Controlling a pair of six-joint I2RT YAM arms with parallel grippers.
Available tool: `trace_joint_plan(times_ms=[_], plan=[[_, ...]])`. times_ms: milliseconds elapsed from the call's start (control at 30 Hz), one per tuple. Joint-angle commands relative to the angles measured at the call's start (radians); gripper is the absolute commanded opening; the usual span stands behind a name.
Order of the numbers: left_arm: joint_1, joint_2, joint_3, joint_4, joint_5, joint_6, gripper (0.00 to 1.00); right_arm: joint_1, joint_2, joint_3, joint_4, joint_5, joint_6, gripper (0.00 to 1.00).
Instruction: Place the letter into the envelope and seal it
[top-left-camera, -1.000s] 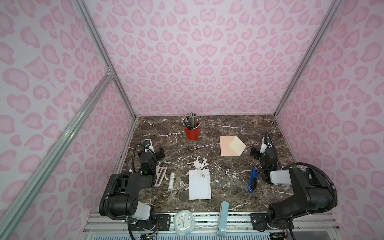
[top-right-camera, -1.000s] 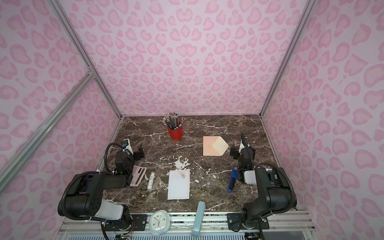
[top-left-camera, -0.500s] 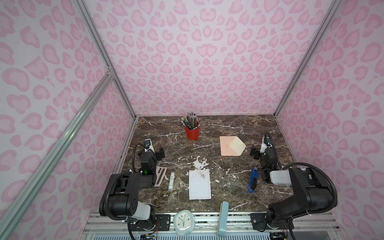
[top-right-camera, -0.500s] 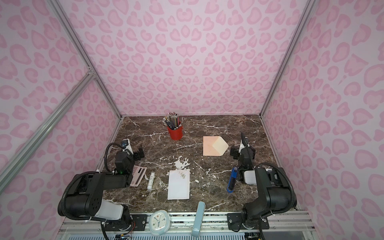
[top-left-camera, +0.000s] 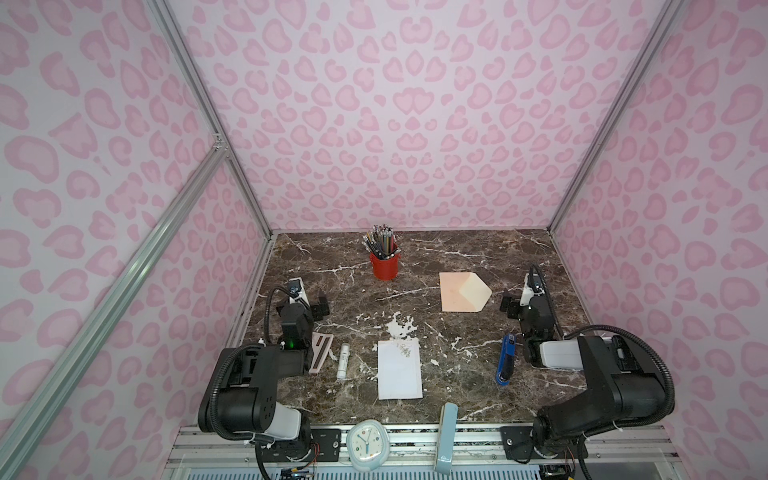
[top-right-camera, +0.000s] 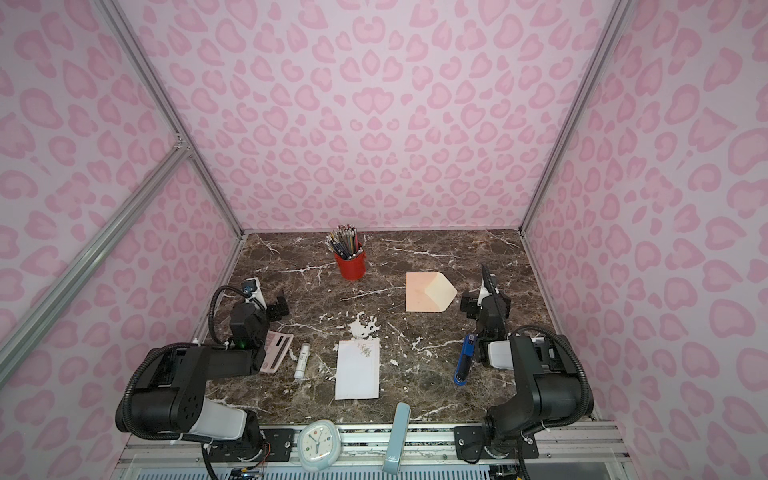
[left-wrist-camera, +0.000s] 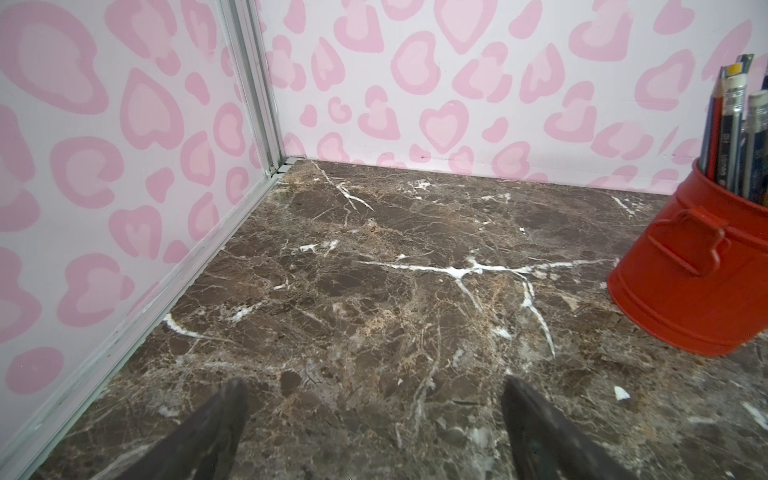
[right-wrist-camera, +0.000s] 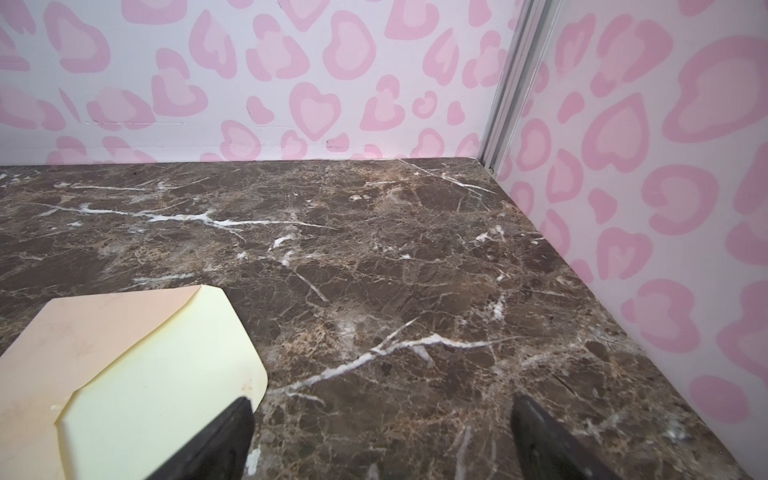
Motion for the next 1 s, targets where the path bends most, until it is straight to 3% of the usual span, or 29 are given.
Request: trace_joint_plan(times_ms=[0, 67, 133, 200, 333, 467, 667, 833, 967], plan=[[-0.002, -0.015, 0.003, 0.007, -0.016, 0.001, 0.98, 0.000, -0.005, -0.009, 0.040, 0.005, 0.008, 0.95], [-0.031, -0.100, 0.060, -0.159, -0.128, -0.003, 0.98, 0.009, -0.082, -0.008, -0.009, 0.002, -0.010, 0.94], [-0.046, -0.179, 0.239, -0.553, -0.276, -0.113, 1.00, 0.017, -0.196, 0.116, -0.339, 0.081, 0.062, 0.94], [-0.054, -0.189, 0.408, -0.851, -0.299, -0.168, 0.92, 0.015, -0.243, 0.266, -0.657, 0.095, 0.163, 0.95], [-0.152, -0.225, 0.569, -1.117, -0.302, -0.196, 0.91, 0.067, -0.269, 0.429, -0.975, 0.090, 0.299, 0.95], [-0.193, -0.293, 0.632, -1.357, -0.123, -0.365, 0.89, 0.141, -0.289, 0.486, -1.173, -0.016, 0.503, 0.91], [-0.245, -0.471, 0.506, -1.482, 0.223, -0.496, 0.88, 0.391, -0.342, 0.476, -1.278, -0.053, 0.660, 0.90], [-0.347, -0.585, 0.403, -1.573, 0.294, -0.589, 0.87, 0.629, -0.352, 0.432, -1.274, -0.027, 0.820, 0.89], [-0.435, -0.608, 0.346, -1.607, 0.290, -0.638, 0.87, 0.782, -0.331, 0.405, -1.251, 0.014, 0.924, 0.89]])
